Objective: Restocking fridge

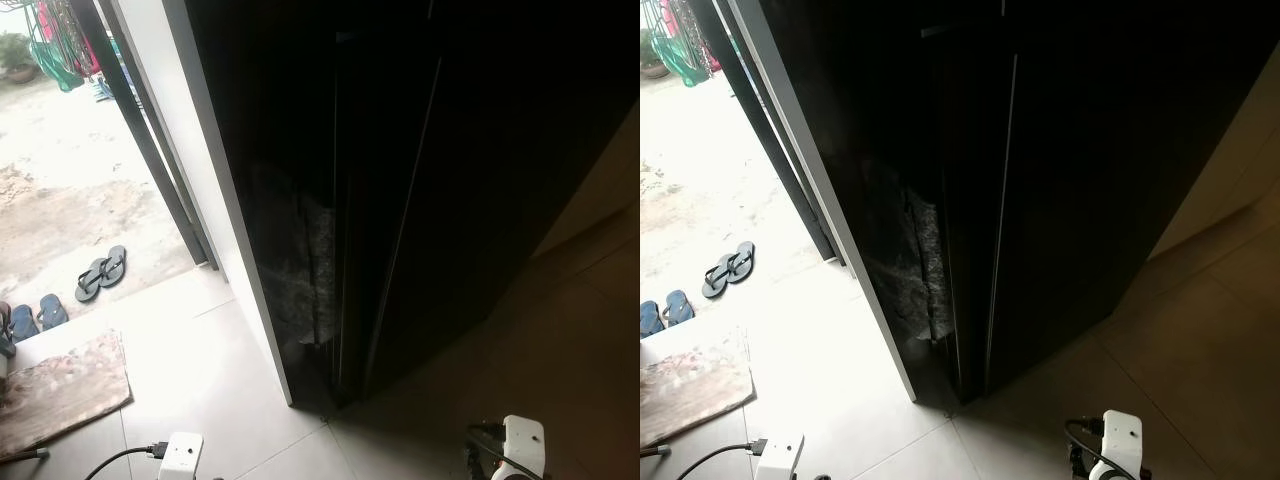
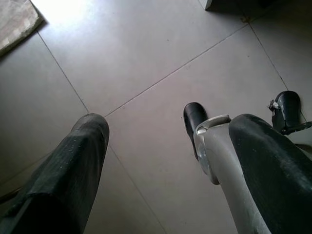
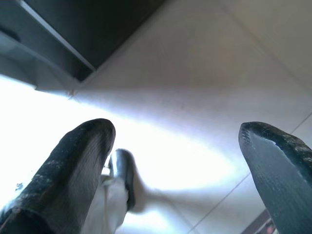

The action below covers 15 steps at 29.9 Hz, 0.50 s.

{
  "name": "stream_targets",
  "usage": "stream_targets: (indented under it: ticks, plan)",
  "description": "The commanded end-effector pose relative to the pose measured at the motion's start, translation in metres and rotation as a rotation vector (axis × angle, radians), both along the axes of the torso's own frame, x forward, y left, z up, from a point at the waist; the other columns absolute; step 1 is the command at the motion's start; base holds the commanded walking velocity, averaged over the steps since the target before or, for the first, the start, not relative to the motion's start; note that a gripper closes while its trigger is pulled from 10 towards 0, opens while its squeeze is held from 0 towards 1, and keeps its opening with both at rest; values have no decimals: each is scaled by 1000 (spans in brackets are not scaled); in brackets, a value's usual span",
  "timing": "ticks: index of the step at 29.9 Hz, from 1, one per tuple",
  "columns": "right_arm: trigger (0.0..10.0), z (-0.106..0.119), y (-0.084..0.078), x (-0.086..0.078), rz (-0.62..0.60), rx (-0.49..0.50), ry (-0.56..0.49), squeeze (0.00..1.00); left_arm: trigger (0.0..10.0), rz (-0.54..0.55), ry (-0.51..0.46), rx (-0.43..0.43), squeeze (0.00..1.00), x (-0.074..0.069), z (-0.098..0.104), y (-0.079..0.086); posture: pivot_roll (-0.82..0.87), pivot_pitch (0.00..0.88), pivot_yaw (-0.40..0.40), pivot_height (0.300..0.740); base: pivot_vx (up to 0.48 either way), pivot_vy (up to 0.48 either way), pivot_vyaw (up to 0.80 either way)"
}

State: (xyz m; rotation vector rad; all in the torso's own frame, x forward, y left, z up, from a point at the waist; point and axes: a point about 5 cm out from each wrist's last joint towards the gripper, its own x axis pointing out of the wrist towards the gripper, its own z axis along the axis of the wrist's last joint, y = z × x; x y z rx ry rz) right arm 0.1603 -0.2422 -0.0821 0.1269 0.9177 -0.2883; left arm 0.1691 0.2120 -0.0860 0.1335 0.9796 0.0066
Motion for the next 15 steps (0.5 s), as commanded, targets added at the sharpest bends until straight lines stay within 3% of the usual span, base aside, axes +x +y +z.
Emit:
stream_targets:
  ticks: [1, 4, 7, 15]
  plan:
    - [10000, -4, 4, -7, -21, 17, 26, 0, 10000, -4, 23, 2, 0, -7, -3, 2, -63, 10, 27, 740, 0, 0, 0]
    - [10000, -10, 20, -11, 34, 35, 52, 0, 10000, -20, 26, 1, 0, -6, -2, 1, -58, 39, 23, 740, 0, -92, 0]
    - [10000, -10, 24, -10, 32, 42, 52, 0, 10000, -17, 22, 0, 0, -5, -2, 1, -58, 54, 25, 740, 0, -325, 0]
    - [10000, -8, 21, -5, 75, 32, 47, 0, 10000, -22, 19, 3, 0, -3, -1, 2, -56, 76, 26, 740, 0, -366, 0]
